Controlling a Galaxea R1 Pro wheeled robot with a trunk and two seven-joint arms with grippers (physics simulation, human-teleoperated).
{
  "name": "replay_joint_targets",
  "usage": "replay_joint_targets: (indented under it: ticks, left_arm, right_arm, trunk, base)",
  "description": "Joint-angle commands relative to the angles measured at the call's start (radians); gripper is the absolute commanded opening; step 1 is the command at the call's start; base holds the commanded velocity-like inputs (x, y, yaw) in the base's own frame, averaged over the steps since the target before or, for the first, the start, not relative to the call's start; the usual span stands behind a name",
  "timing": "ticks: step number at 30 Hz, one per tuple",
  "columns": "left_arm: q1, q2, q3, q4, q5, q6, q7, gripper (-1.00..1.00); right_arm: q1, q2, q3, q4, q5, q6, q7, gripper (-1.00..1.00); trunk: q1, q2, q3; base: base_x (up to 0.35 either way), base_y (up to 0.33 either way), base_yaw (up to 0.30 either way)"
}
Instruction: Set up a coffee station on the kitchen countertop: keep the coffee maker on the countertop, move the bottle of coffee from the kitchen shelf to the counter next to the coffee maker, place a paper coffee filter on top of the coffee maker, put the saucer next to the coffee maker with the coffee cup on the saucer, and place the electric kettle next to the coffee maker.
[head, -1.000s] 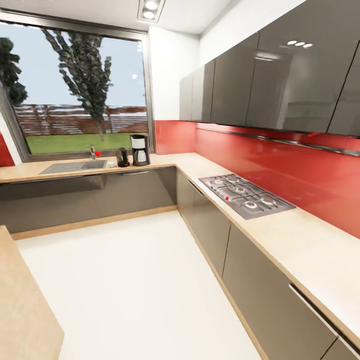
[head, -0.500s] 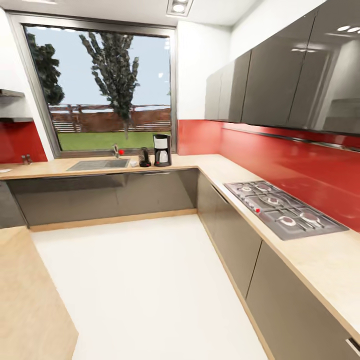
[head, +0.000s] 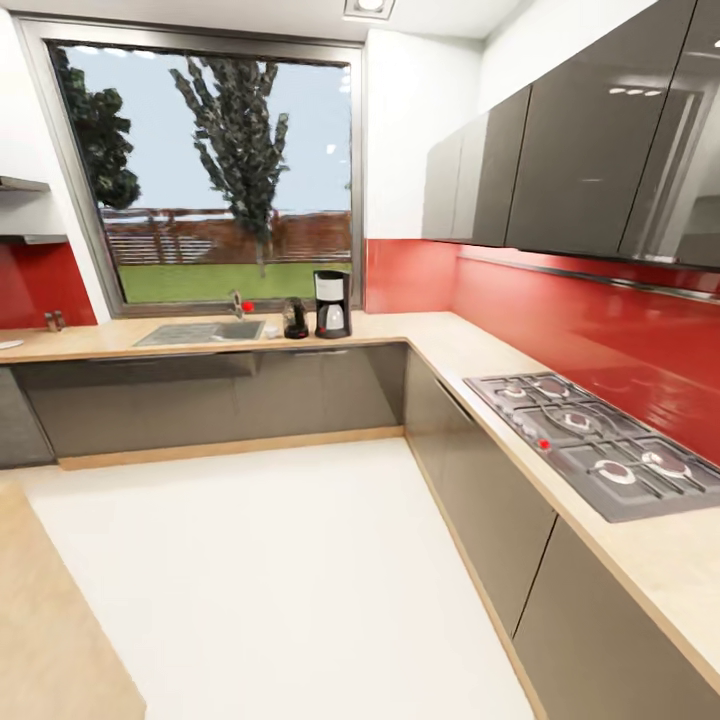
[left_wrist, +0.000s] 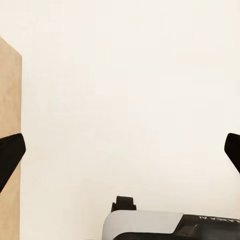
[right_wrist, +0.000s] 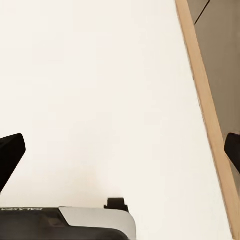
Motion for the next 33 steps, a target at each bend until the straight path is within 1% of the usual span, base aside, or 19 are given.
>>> replay_joint_targets:
  ticks: [1, 10, 16, 25, 33]
  left_arm:
    - [-0.001, 0.000, 0.002, 0.001, 0.004, -0.004, 0.000, 1.00]
    - [-0.002, 0.006, 0.003, 0.001, 0.004, -0.004, 0.001, 1.00]
    - [-0.002, 0.008, 0.003, 0.001, 0.004, -0.004, 0.000, 1.00]
    - [-0.002, 0.012, 0.003, 0.001, 0.004, -0.004, 0.000, 1.00]
    - [-0.002, 0.014, 0.003, 0.001, 0.005, -0.004, 0.001, 1.00]
  right_arm:
    - [0.000, 0.000, 0.000, 0.001, 0.000, -0.002, -0.001, 1.00]
    - [0.000, -0.001, 0.000, 0.001, 0.000, -0.002, -0.001, 1.00]
    - [0.000, -0.001, 0.000, -0.001, -0.001, -0.002, 0.000, 1.00]
    - [0.000, -0.001, -0.001, 0.000, -0.001, -0.002, -0.001, 1.00]
    - [0.000, -0.001, -0.001, 0.000, -0.001, -0.003, -0.001, 1.00]
  trunk:
    - [0.001, -0.002, -0.002]
    - [0.001, -0.002, -0.002]
    - [0.001, -0.002, -0.002]
    - [0.001, -0.002, -0.002]
    - [0.001, -0.002, -0.002]
  base:
    - [0.338, 0.000, 0.000]
    - [0.339, 0.004, 0.000]
    - [0.336, 0.096, 0.008]
    - [0.333, 0.079, 0.199]
    - [0.333, 0.003, 0.025]
